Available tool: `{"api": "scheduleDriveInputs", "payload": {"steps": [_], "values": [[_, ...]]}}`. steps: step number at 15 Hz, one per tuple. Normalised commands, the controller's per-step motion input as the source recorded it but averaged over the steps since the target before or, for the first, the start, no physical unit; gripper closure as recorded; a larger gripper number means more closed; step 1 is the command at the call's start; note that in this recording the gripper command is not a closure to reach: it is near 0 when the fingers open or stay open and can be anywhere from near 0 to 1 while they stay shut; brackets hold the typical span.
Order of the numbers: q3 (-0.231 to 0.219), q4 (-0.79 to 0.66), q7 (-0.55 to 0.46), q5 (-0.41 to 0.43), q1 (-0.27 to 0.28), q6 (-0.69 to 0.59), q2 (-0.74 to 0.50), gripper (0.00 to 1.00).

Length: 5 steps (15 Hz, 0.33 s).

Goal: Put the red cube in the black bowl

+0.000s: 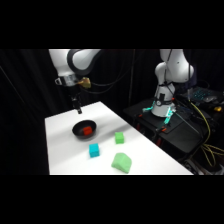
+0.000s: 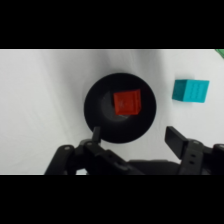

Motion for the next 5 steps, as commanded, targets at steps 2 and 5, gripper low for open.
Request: {"api": "scheduleDriveInputs", "payload": {"steps": [2,5], "values": [[-0.088,0.19,0.28,-0.188,0.159,-0.33,-0.22,0.00],[-0.062,0.17,0.22,-0.144,0.130,-0.29,-0.16,0.00]]}}
